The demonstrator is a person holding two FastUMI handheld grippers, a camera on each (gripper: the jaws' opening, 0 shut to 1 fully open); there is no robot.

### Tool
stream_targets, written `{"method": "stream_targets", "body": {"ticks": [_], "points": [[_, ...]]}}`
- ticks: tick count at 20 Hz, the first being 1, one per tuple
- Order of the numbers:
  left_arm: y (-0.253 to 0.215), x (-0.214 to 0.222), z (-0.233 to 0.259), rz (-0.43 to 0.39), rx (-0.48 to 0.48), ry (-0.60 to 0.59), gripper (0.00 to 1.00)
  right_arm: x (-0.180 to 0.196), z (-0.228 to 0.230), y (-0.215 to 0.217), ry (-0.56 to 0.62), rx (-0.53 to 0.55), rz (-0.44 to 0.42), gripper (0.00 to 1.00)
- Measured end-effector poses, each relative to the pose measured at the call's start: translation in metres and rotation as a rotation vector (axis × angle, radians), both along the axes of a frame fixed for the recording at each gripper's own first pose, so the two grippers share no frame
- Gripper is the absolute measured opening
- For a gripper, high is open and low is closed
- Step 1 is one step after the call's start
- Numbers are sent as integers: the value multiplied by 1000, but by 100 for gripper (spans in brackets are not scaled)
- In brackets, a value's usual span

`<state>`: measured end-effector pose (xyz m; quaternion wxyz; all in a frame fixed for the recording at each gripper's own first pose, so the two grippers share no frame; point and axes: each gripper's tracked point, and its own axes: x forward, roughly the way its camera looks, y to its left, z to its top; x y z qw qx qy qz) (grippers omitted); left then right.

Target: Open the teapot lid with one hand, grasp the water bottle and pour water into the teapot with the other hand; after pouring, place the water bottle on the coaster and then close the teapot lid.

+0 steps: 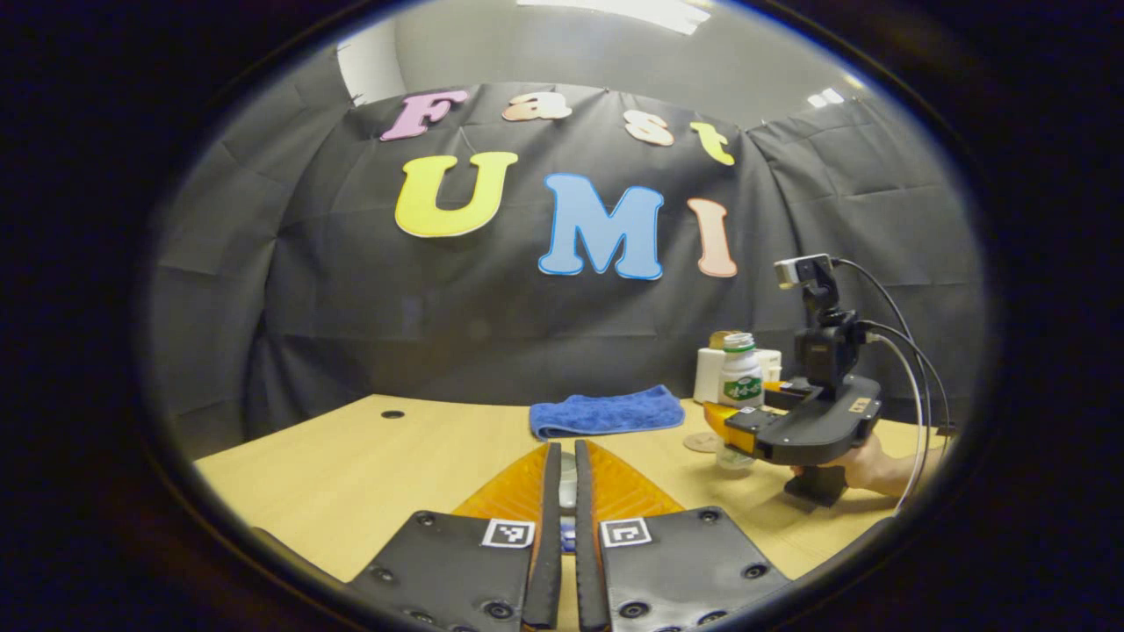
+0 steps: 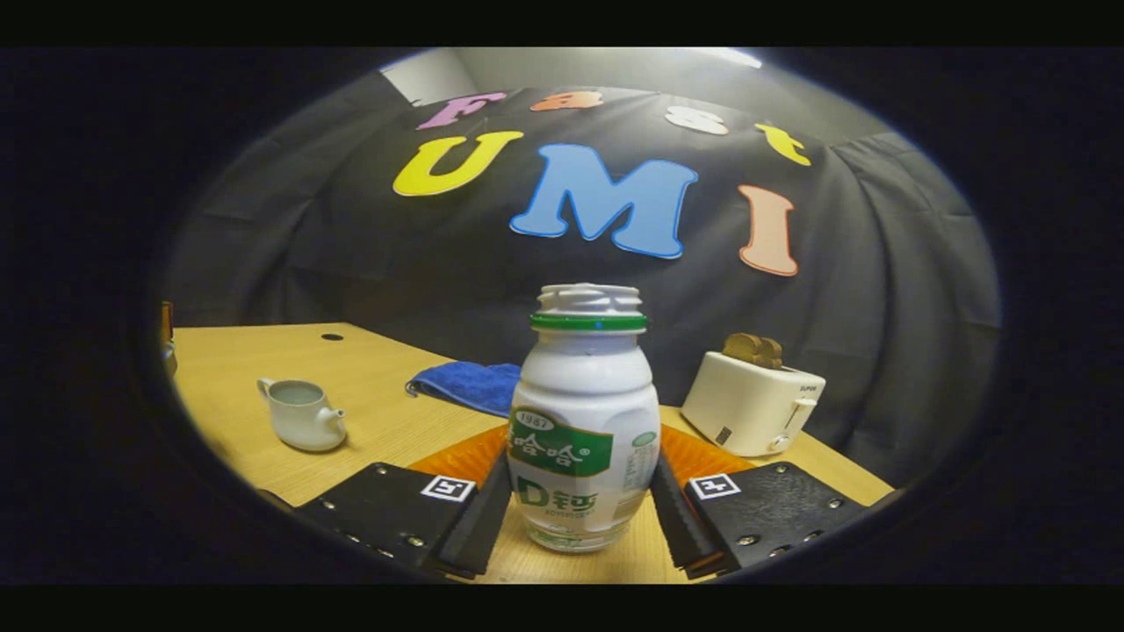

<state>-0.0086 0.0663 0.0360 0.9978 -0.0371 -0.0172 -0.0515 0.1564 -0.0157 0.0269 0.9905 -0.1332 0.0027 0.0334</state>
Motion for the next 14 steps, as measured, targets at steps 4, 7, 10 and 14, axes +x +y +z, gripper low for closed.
{"method": "stream_targets", "body": {"ticks": [4,7,10,14], "points": [[2,-16,-9,-31,-30,6,13,-7,6,15,-8,-42,18,74],[9,-36,-13,-30,-21,-8,17,-3,4,21,0,-128,18,74],[9,-52,-22,-21,-1,1,17,4,1,29,6,-234,28,74],[1,-65,-29,-20,13,18,17,8,-2,42,11,-352,44,74]]}}
